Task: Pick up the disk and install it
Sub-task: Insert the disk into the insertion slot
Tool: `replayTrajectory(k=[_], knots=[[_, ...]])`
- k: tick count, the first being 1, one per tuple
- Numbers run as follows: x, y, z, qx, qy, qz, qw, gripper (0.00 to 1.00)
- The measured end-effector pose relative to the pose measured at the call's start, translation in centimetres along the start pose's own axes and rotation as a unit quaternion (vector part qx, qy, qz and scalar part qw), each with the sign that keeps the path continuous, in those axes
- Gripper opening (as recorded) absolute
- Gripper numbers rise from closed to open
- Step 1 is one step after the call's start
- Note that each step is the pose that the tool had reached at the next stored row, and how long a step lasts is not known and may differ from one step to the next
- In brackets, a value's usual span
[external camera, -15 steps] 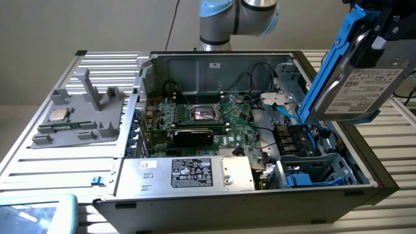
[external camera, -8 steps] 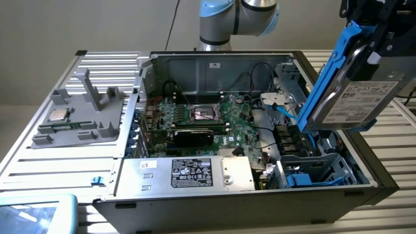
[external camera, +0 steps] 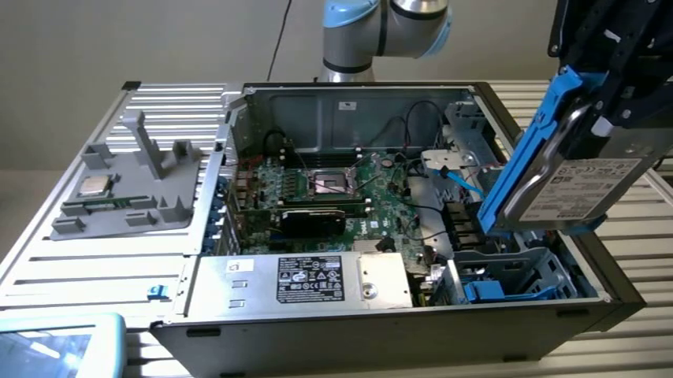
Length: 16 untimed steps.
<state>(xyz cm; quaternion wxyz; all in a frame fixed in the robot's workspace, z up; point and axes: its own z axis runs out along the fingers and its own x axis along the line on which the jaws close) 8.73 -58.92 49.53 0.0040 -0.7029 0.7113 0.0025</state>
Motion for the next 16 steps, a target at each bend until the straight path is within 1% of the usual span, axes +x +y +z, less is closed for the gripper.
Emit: replayTrajectory(k=[9,16], knots=[[0.4,0.2,1.63,0.0,0.0,0.002,1.0,0.37],[1.0,0.33,2.91,0.0,-0.0001,0.004,1.0,0.37]])
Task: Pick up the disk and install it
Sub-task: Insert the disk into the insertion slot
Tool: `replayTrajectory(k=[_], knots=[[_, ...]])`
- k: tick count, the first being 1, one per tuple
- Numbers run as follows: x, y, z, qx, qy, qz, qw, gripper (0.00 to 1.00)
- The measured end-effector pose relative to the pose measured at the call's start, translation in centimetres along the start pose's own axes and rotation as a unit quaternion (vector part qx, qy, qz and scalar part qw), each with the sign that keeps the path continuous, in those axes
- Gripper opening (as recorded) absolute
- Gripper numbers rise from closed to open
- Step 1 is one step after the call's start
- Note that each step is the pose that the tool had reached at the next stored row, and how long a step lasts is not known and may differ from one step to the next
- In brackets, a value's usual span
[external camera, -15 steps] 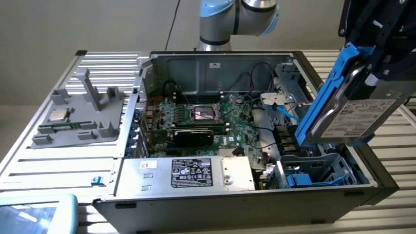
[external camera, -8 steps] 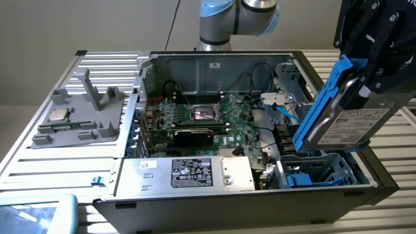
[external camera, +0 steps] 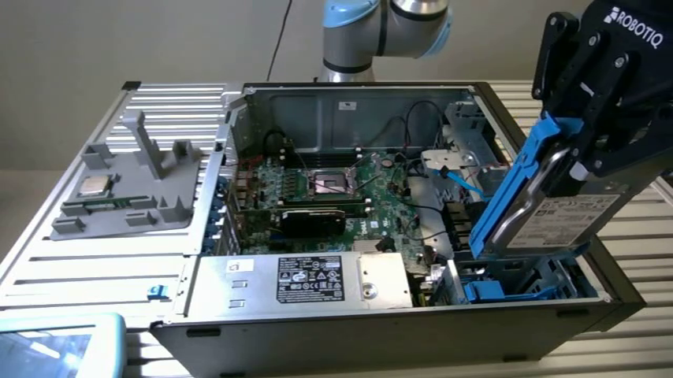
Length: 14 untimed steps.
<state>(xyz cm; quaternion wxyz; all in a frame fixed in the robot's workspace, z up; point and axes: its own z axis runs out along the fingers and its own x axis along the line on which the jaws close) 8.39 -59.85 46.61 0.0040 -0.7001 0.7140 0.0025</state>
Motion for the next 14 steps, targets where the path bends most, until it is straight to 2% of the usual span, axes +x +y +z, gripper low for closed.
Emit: replayTrajectory(k=[8,14], knots=[[0.2,0.07,1.36,0.0,0.0,0.001,1.0,0.37],[0.1,0.08,1.44,-0.0001,-0.0001,0.001,1.0,0.37]])
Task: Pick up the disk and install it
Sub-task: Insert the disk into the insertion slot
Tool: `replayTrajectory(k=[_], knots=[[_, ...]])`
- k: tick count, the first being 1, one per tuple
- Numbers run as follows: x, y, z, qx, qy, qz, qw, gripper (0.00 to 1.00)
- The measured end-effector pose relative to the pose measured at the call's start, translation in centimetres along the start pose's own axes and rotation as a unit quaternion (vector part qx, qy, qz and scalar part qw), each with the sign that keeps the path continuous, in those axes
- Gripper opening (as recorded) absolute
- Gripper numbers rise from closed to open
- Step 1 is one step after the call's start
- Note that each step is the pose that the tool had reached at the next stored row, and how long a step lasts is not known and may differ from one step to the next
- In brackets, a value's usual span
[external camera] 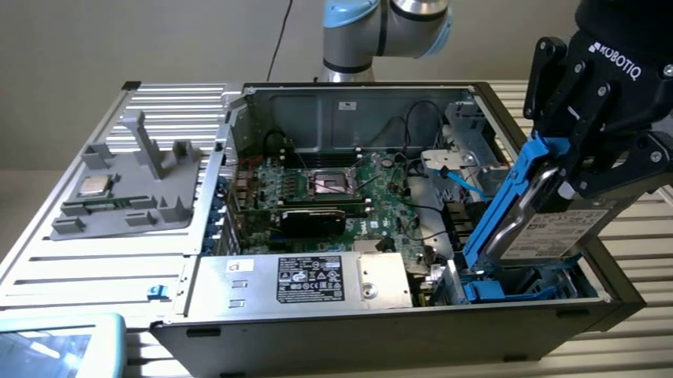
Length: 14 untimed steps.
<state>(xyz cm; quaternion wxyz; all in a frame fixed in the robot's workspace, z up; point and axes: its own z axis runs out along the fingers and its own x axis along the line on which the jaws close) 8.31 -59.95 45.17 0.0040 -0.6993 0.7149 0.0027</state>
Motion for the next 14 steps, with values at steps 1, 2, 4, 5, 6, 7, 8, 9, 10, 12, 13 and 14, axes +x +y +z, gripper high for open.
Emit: replayTrajectory(k=[1,2,4,5,6,7,8,9,10,12,13,14], knots=[[-0.05,0.0,0.03,0.0,0.0,0.0,1.0,0.37],[-0.06,0.0,0.08,-0.0001,0.0,0.0,1.0,0.37],[-0.12,0.01,0.18,-0.0001,0.0001,0.0,1.0,0.37],[-0.15,0.01,0.27,-0.0001,0.0001,0.0,1.0,0.37],[-0.18,0.01,0.39,-0.0001,0.0001,0.0,1.0,0.37],[-0.19,0.01,0.49,-0.0001,0.0001,0.0,1.0,0.37],[-0.19,0.01,0.59,-0.0001,0.0001,0.0,1.0,0.37],[-0.2,0.01,0.71,-0.0001,0.0002,0.0,1.0,0.37],[-0.2,0.01,0.8,-0.0001,0.0002,0.0,1.0,0.37],[-0.19,0.01,0.94,0.0,0.0001,0.0,1.0,0.37],[-0.19,0.01,0.98,-0.0001,0.0001,0.0,1.0,0.37],[-0.19,0.01,0.98,-0.0001,0.0001,0.0,1.0,0.37]])
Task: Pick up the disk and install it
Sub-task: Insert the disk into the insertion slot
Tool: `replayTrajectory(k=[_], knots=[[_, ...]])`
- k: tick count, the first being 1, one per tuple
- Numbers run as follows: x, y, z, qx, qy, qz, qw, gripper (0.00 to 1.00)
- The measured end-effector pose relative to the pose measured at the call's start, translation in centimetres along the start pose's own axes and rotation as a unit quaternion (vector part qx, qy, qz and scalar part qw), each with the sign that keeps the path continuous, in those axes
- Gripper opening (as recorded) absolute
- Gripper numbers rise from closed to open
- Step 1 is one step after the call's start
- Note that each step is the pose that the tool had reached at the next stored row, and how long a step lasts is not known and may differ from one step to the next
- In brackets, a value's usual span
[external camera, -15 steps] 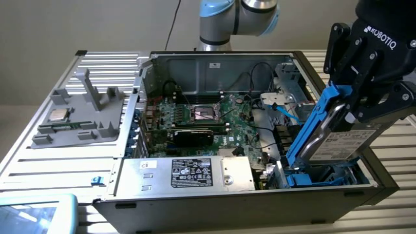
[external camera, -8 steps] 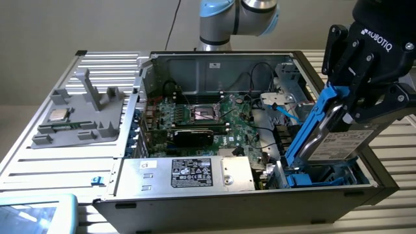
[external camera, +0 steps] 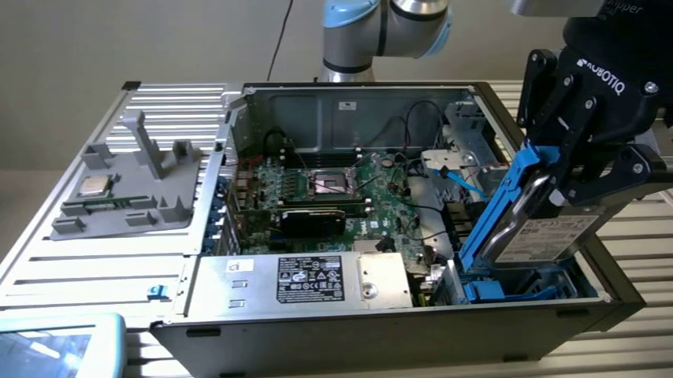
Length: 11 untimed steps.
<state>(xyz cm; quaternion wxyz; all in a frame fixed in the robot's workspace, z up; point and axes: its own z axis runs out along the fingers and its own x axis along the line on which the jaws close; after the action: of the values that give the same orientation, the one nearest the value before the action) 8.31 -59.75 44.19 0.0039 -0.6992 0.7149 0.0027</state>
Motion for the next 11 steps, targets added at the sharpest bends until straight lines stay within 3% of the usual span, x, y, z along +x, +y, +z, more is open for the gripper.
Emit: replayTrajectory(k=[11], knots=[[0.0,0.0,0.45,0.0,0.0,0.0,1.0,0.37]])
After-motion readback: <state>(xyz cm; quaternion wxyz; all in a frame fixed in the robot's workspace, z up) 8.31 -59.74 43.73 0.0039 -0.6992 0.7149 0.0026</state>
